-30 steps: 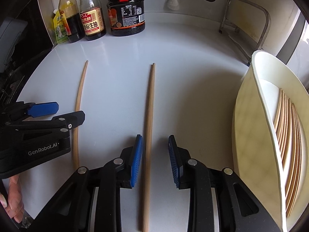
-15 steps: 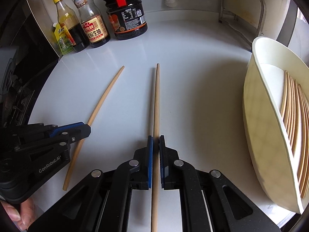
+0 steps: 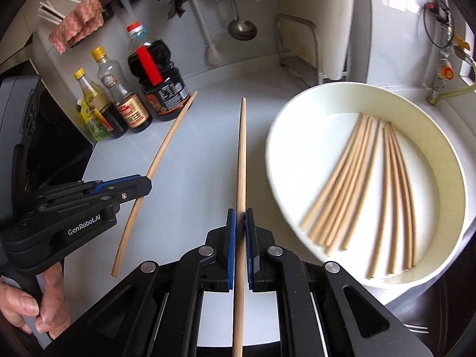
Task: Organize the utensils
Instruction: 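Lift and carry both held chopsticks over the white basin, then open both tools to drop the chopsticks into the basin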
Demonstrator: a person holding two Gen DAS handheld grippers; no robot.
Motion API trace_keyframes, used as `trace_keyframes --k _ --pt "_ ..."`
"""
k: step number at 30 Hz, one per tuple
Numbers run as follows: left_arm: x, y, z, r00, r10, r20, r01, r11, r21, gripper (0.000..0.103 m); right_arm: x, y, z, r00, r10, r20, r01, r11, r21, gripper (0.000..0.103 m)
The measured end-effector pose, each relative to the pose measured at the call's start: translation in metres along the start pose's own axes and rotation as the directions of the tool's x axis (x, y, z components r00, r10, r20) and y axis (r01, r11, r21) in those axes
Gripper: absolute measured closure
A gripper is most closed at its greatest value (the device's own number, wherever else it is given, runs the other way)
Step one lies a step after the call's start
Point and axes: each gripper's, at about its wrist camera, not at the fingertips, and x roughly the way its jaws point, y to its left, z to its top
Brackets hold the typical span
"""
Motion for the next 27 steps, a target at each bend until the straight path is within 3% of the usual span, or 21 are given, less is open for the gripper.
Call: trace_keyframes --k 6,10,18,27 --pt "0.007 -0.081 0.042 0.99 -0.137 0.016 0.134 0.982 0.131 0.096 -0.029 -0.075 0.011 0.992 -0.116 0.052 0.107 0.984 0.144 0.097" --pt "0.025 -0.123 0.064 0.984 -0.176 -0.015 0.176 0.966 0.189 0.096 -0.034 -0.117 0.017 0.986 -0.161 0.048 0.146 0.963 0.228 0.097" --pt "0.074 -0.166 0.08 0.981 -0.168 -0.096 0.185 0.961 0.205 0.096 -0.012 -0.166 0.03 0.983 -0.185 -0.01 0.182 0.949 0.258 0.097" --pt "0.102 -0.168 0.079 0.978 -0.123 -0.166 0.153 0.972 0.178 0.095 0.01 -0.181 0.033 0.985 -0.166 -0.052 0.174 0.949 0.261 0.097"
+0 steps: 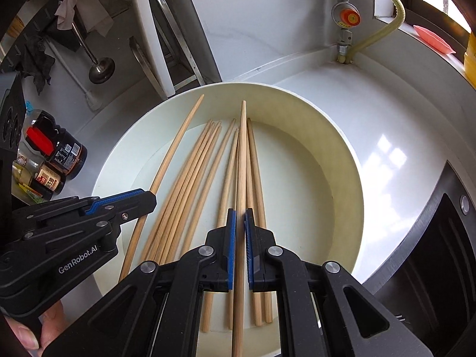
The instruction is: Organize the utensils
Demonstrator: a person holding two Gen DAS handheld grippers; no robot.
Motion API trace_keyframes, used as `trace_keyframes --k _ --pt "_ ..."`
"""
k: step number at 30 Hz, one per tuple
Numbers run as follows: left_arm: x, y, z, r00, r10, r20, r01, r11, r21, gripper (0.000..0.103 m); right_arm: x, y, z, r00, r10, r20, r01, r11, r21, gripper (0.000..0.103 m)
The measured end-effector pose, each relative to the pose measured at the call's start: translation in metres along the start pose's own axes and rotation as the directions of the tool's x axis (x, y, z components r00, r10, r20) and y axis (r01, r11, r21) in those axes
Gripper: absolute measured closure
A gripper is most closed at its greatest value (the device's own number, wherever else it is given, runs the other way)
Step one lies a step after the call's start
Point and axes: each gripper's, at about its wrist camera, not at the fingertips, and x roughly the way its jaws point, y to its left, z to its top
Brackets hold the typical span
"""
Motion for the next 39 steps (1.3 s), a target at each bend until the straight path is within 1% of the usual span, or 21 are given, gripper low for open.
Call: trace_keyframes --k 2,3,4,5,7,11,15,17,18,19,20,26,30,35,39 --pt "-0.003 0.003 0.001 1.0 0.012 0.006 -0.012 1.0 -0.01 0.081 0.0 -0.001 0.0 1.0 -0.003 -0.002 0.003 1.0 0.005 0.094" --pt "-0.006 0.004 0.001 1.0 0.026 0.015 -0.026 1.0 -0.015 0.064 -0.001 -0.001 0.0 1.0 -0.006 -0.001 0.006 1.0 0.007 0.093" --pt "-0.01 0.007 0.0 0.999 0.042 0.027 -0.042 0.999 -0.022 0.043 -0.003 -0.002 0.0 1.0 -0.009 0.006 0.009 1.0 0.008 0.093" --pt "-0.015 0.01 -0.001 0.997 0.055 0.044 -0.054 0.998 -0.029 0.029 -0.005 -0.003 0.0 1.0 -0.011 0.009 0.011 1.0 0.008 0.093" --pt "-0.024 0.014 0.0 0.995 0.072 0.067 -0.07 0.997 -0.044 0.028 -0.009 -0.005 -0.001 1.0 -0.013 0.01 0.013 1.0 0.008 0.092" --pt "-0.035 0.022 -0.003 0.993 0.093 0.068 -0.089 0.994 -0.064 0.027 -0.018 -0.006 -0.007 1.0 -0.019 0.013 0.019 1.0 0.011 0.087" --pt "-0.047 0.026 -0.009 0.991 0.11 0.079 -0.104 0.992 -0.072 0.024 -0.03 -0.003 -0.014 0.999 -0.023 0.025 0.023 1.0 0.011 0.078" --pt "-0.052 0.026 -0.013 0.99 0.113 0.089 -0.107 0.992 -0.066 0.023 -0.034 0.0 -0.017 0.999 -0.027 0.032 0.027 1.0 0.009 0.076" --pt "-0.054 0.025 -0.014 0.989 0.116 0.091 -0.11 0.992 -0.065 0.023 -0.036 0.001 -0.018 0.999 -0.029 0.033 0.028 1.0 0.008 0.073" --pt "-0.056 0.025 -0.016 0.989 0.118 0.091 -0.112 0.992 -0.065 0.023 -0.038 0.002 -0.019 0.999 -0.03 0.034 0.03 1.0 0.008 0.068" --pt "-0.058 0.025 -0.018 0.989 0.119 0.092 -0.113 0.991 -0.066 0.023 -0.04 0.004 -0.02 0.999 -0.032 0.037 0.031 0.999 0.009 0.066" --pt "-0.074 0.022 -0.025 0.983 0.136 0.123 -0.13 0.99 -0.062 0.022 -0.051 0.013 -0.025 0.999 -0.022 0.04 0.023 1.0 -0.01 0.065" --pt "-0.086 0.021 -0.03 0.978 0.146 0.149 -0.138 0.989 -0.059 0.021 -0.058 0.018 -0.027 0.999 -0.025 0.047 0.026 0.999 -0.018 0.06" --pt "-0.098 0.022 -0.036 0.973 0.157 0.171 -0.147 0.987 -0.067 0.016 -0.064 0.023 -0.031 0.998 -0.029 0.054 0.03 0.999 -0.03 0.058" --pt "-0.105 0.022 -0.041 0.97 0.165 0.181 -0.154 0.986 -0.07 0.015 -0.069 0.026 -0.032 0.998 -0.029 0.058 0.031 0.999 -0.037 0.055"
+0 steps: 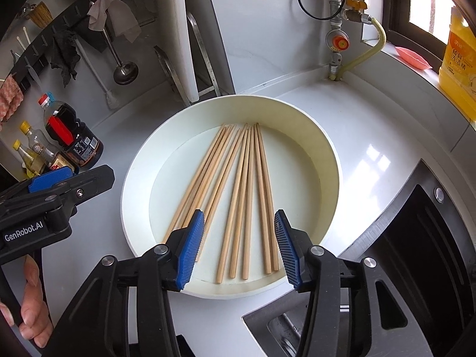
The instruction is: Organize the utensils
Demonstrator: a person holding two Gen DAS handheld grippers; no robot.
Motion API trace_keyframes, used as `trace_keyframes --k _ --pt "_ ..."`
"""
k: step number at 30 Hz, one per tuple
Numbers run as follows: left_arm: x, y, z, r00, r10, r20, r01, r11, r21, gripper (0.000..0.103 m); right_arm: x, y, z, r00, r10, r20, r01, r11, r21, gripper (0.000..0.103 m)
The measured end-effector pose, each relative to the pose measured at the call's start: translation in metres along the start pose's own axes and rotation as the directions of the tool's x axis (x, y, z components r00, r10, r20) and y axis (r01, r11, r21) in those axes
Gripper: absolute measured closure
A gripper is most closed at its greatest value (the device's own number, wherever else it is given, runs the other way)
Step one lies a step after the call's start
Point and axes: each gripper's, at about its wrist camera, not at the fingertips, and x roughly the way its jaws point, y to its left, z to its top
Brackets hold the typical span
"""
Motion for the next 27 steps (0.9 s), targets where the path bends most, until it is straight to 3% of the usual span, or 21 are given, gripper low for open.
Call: trace_keyframes --k 27 --pt "-0.025 0.01 -0.011 0.999 0.027 0.035 -0.027 1.0 -0.007 0.008 -0.02 0.007 -0.01 0.999 -0.018 0.029 0.018 1.0 -0.007 0.052"
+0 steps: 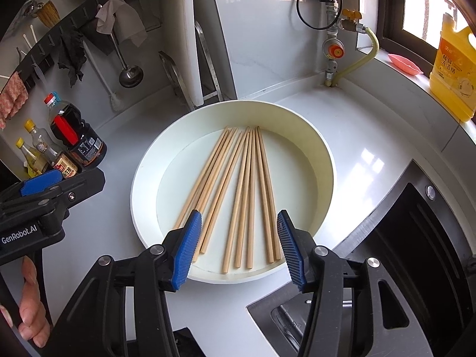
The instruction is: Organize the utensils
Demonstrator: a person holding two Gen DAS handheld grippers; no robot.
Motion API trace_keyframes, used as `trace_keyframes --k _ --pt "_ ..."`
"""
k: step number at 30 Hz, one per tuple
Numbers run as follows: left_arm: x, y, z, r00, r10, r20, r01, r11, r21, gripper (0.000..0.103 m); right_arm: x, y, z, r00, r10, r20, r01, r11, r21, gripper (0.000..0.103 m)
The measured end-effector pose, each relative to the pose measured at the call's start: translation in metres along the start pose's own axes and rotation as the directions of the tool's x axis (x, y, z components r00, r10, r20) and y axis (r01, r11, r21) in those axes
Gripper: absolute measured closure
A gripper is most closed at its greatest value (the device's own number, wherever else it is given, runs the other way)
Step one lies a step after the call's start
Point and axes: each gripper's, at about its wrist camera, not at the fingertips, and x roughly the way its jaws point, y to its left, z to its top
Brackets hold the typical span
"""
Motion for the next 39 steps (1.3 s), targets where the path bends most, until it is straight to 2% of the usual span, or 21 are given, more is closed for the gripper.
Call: trace_keyframes --k 11,39 --pt "0.0003 -0.0008 0.0004 1.0 -0.002 -0.015 0.002 1.0 0.001 0.006 -0.004 -0.0027 0.0004 1.0 -0.009 0.009 0.009 1.0 0.005 0.049" --pt "0.0004 -0.0007 -0.0016 0.998 0.057 -0.037 -0.058 0.998 -0.003 0.006 -0.0054 0.0012 -0.0028 1.0 0.002 0.002 -0.002 1.0 -0.01 0.048"
